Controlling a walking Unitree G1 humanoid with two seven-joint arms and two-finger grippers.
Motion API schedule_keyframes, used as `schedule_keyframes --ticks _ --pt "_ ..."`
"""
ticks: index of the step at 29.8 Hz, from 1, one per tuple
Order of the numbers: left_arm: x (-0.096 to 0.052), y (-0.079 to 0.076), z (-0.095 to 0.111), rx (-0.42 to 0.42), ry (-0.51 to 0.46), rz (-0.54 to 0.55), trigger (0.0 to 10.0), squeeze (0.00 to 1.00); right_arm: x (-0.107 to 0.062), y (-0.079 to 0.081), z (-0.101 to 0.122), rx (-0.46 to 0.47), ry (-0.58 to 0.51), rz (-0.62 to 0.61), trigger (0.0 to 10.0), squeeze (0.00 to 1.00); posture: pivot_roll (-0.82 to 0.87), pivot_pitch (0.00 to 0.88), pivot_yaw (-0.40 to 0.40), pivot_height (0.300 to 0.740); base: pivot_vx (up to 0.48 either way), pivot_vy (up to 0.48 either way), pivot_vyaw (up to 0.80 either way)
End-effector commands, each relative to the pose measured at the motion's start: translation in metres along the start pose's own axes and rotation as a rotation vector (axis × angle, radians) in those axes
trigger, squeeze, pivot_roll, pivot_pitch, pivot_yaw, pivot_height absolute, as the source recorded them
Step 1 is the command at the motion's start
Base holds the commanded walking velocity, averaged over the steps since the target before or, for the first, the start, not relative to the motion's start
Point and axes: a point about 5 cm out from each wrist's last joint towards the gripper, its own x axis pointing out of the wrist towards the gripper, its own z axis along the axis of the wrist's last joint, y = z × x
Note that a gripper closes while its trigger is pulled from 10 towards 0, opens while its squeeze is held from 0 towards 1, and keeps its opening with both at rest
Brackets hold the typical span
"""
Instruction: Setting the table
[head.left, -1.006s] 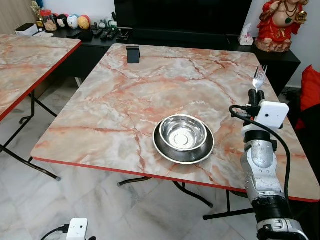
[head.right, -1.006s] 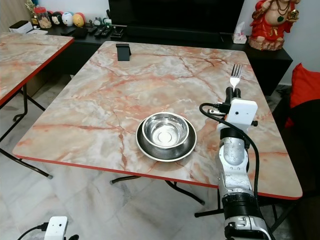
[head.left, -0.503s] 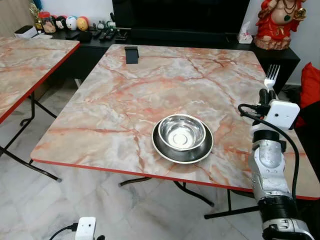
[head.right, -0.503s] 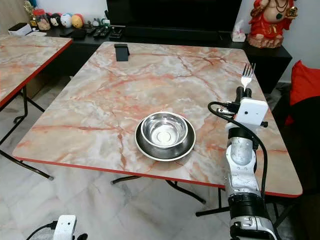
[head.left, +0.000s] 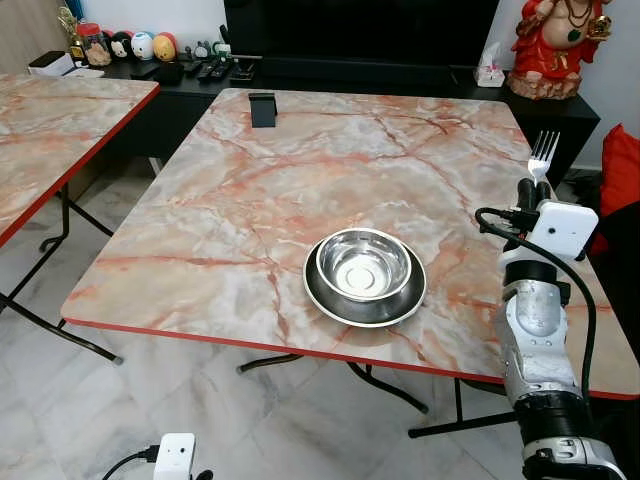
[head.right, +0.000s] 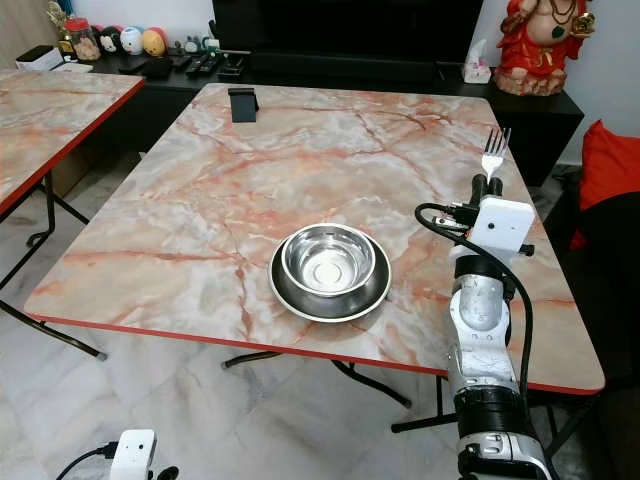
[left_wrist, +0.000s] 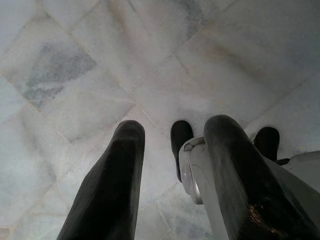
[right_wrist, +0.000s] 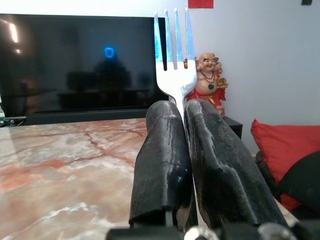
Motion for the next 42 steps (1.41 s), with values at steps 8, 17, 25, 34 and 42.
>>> schedule_keyframes --ticks 8,17,25,34,42 --pt "-0.001 0.005 -0.003 -0.013 0.009 0.016 10.0 0.0 0.004 0.005 0.001 0.006 0.012 0.017 10.0 0.0 -0.05 0.0 -0.019 0.74 0.0 0.281 0.0" --pt "-0.001 0.007 -0.004 -0.016 0.014 0.021 10.0 0.0 0.003 0.011 0.001 0.013 0.003 0.031 10.0 0.0 -0.04 0.0 -0.023 0.74 0.0 0.316 -0.53" --pt "-0.002 0.007 -0.003 -0.014 0.007 0.017 10.0 0.0 0.004 0.013 0.001 0.012 0.008 0.039 10.0 0.0 -0.04 0.0 -0.028 0.74 0.0 0.0 0.0" --pt "-0.002 0.008 -0.004 -0.024 0.012 0.027 10.0 0.0 0.005 0.014 0.0 0.009 0.014 0.049 10.0 0.0 -0.03 0.0 -0.033 0.74 0.0 0.0 0.0" --pt "-0.002 0.008 -0.005 -0.025 0.016 0.033 10.0 0.0 0.007 0.013 0.0 -0.001 0.014 0.048 10.0 0.0 -0.03 0.0 -0.033 0.74 0.0 0.0 0.0"
